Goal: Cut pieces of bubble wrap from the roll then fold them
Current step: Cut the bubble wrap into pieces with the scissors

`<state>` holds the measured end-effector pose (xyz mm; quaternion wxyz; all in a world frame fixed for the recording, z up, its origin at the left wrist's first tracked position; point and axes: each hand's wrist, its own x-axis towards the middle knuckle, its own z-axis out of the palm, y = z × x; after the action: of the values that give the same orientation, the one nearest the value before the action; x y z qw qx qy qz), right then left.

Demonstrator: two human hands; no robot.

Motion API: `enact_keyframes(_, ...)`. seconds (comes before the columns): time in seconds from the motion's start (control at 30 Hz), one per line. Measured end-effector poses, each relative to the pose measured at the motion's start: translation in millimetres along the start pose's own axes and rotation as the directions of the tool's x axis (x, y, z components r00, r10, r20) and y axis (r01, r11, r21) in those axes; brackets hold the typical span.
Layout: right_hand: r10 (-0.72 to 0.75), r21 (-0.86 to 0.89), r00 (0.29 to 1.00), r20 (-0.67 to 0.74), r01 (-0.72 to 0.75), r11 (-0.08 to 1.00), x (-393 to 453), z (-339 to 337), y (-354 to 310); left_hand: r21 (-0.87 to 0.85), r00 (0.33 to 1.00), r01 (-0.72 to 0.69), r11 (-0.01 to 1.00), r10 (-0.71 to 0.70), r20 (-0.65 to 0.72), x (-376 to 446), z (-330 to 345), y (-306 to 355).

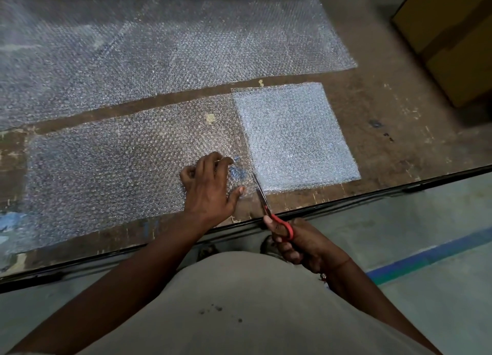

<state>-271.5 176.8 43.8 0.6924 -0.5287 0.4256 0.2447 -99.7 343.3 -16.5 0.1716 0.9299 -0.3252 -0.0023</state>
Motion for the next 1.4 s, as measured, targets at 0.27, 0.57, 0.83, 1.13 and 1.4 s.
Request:
enact_keyframes(0.27,0.016,0.071,0.999,0.043,-0.019,0.997,0.3,0.2,-4.5,-0.066,0.98,-0.182,0.981,0.176,-0.094,-2.4,-2.1,4.7)
enact_keyframes(0.57,-0.002,0.085,0.999,0.047,-0.002,0.996,-2.4,1.4,-7.1,-0.109,0.953,-0.281,0.954,0.264,-0.146,-7.8,2.6,5.6)
enact_keyframes(0.83,-0.028,0.047,0.999,0.021,0.027,0.999,-10.6,4.1,-12.6,-0.138,0.933,-0.338,0.931,0.313,-0.175,-7.4,6.4,-0.9)
enact_keyframes(1.13,-0.002,0.103,0.999,0.04,-0.003,0.995,-8.5,3.0,-11.9,-0.239,0.95,-0.31,0.92,0.287,-0.127,-5.6,10.0,-1.7)
enact_keyframes(1.4,-0.021,0.119,0.997,0.076,0.012,0.993,-6.8,2.9,-13.1,-0.268,0.948,-0.313,0.911,0.282,-0.147,-6.1,8.9,-1.2)
